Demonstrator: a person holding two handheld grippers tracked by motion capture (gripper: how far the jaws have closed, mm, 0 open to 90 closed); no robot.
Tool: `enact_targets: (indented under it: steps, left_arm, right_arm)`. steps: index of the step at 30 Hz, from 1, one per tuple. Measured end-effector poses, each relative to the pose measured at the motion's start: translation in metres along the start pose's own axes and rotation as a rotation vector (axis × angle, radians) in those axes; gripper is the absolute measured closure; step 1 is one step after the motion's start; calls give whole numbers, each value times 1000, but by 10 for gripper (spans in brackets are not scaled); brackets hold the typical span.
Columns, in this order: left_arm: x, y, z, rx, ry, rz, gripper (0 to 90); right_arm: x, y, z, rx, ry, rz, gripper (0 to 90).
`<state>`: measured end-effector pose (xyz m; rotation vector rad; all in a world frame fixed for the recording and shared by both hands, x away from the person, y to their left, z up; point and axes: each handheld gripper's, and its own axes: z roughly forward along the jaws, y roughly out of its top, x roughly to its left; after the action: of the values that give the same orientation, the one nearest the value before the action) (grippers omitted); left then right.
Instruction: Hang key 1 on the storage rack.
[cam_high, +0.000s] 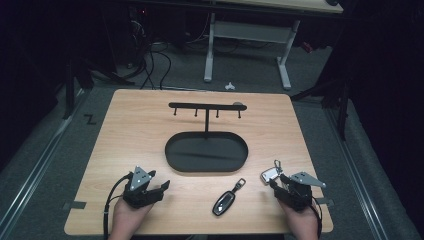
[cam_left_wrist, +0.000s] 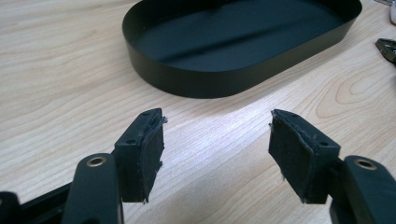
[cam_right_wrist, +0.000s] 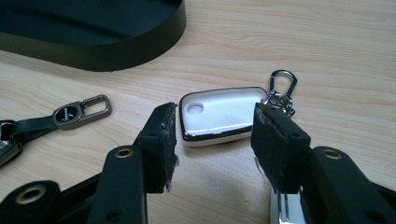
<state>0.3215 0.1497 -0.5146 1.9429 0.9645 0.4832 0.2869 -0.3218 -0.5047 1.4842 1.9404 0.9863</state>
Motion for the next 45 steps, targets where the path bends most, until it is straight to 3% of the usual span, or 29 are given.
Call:
enact_targets:
  steps: [7,11,17,22,30,34,45]
  left_arm:
    - [0,1,3,-2,-17,-4,341]
    - [-1,1,5,2,-16,-1,340]
    - [-6,5,10,5,-44,-1,343]
    - [-12,5,12,17,-66,33,342]
    - [-13,3,10,23,-83,39,343]
    - [-12,-1,6,25,-73,45,343]
    - [-5,-10,-8,24,-36,32,342]
  right_arm:
    - [0,-4,-4,-8,-35,13,575]
    - [0,-3,-11,-40,-9,54,683]
    - [7,-4,-13,-6,31,55,800]
    - [19,-4,-9,7,66,-12,874]
    - [39,-2,2,35,126,-81,900]
    - [54,0,13,65,159,-130,900]
    - [70,4,37,131,197,-175,900]
